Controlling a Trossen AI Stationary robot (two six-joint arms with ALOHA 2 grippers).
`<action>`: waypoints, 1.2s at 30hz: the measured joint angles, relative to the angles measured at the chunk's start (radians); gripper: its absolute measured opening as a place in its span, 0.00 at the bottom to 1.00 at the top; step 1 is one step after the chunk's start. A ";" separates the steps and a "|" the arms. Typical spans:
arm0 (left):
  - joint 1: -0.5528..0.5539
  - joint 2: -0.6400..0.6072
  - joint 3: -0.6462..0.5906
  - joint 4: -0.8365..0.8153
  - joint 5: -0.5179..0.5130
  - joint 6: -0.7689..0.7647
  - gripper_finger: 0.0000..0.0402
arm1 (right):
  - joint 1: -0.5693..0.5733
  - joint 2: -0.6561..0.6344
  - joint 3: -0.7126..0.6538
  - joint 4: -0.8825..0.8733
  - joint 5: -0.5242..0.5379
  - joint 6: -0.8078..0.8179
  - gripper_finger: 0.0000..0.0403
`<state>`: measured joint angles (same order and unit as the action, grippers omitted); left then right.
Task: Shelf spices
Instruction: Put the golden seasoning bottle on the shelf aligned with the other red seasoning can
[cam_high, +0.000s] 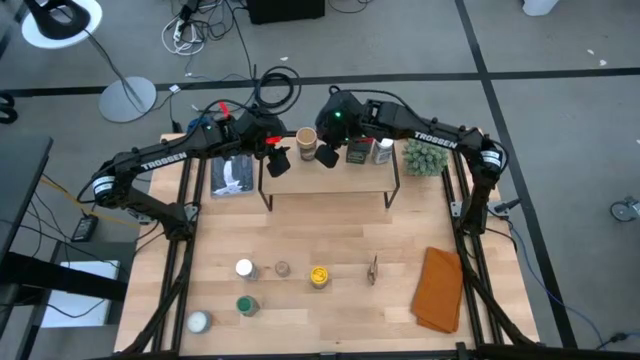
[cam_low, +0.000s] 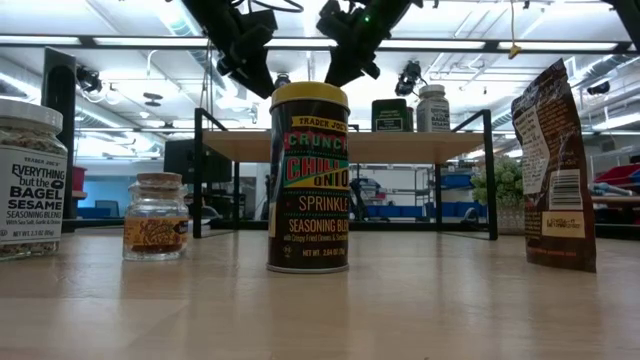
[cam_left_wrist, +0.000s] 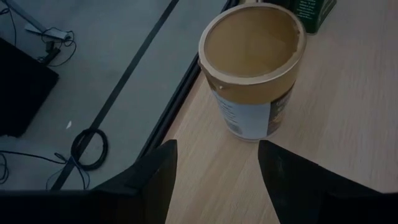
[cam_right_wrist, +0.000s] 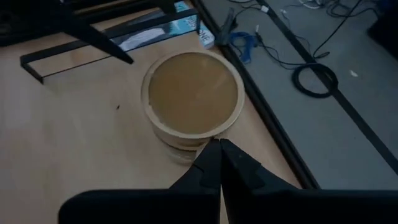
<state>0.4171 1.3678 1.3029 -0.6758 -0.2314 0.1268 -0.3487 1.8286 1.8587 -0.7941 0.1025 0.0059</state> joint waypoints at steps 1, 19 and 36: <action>0.000 0.000 0.000 0.000 0.000 0.000 0.57 | 0.001 0.000 0.000 -0.003 -0.002 -0.001 0.00; 0.000 0.000 0.000 -0.038 0.000 -0.007 0.57 | 0.044 0.002 0.000 -0.108 -0.064 -0.006 0.00; 0.000 0.000 0.000 -0.025 0.000 -0.027 0.57 | 0.072 0.002 0.000 0.022 -0.043 -0.036 0.00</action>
<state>0.4171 1.3674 1.3025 -0.7006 -0.2314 0.0998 -0.2766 1.8301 1.8587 -0.7722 0.0591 -0.0301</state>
